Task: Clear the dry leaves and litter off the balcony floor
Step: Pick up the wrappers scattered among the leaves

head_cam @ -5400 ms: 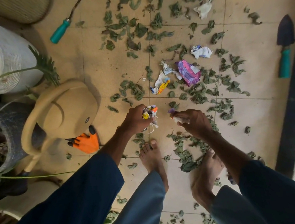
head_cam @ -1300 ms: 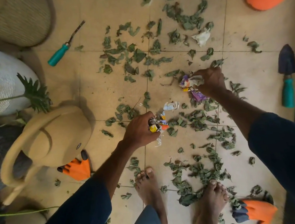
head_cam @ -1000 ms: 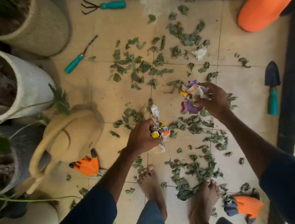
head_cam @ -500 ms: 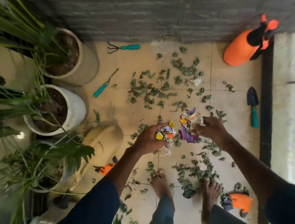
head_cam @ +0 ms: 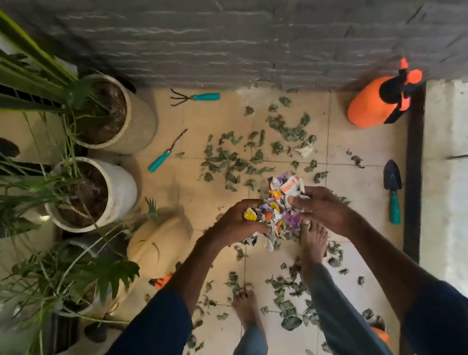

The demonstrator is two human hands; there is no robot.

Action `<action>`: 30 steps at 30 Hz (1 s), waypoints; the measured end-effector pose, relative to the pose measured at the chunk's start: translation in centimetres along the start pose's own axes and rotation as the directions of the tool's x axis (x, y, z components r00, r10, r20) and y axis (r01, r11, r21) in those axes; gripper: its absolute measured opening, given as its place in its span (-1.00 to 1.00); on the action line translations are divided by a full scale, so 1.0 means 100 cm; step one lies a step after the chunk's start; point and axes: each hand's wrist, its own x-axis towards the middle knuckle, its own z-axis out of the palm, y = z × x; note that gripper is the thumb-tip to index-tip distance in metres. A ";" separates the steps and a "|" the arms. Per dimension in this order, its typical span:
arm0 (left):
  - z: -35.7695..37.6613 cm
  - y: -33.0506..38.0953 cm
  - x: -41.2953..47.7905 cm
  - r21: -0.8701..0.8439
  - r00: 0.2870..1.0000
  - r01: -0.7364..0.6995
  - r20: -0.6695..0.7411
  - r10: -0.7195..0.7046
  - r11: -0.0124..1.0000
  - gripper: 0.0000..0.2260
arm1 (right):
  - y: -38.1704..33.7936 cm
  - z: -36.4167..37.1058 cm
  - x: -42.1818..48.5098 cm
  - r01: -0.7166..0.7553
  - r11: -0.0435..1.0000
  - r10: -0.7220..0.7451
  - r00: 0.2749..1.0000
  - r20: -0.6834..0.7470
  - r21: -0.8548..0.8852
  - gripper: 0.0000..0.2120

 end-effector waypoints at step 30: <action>0.036 0.084 0.083 0.171 0.934 -0.158 -0.295 0.203 0.973 -0.57 | -0.038 -0.146 0.043 -0.162 0.987 0.162 0.984 -0.072 0.001 -0.43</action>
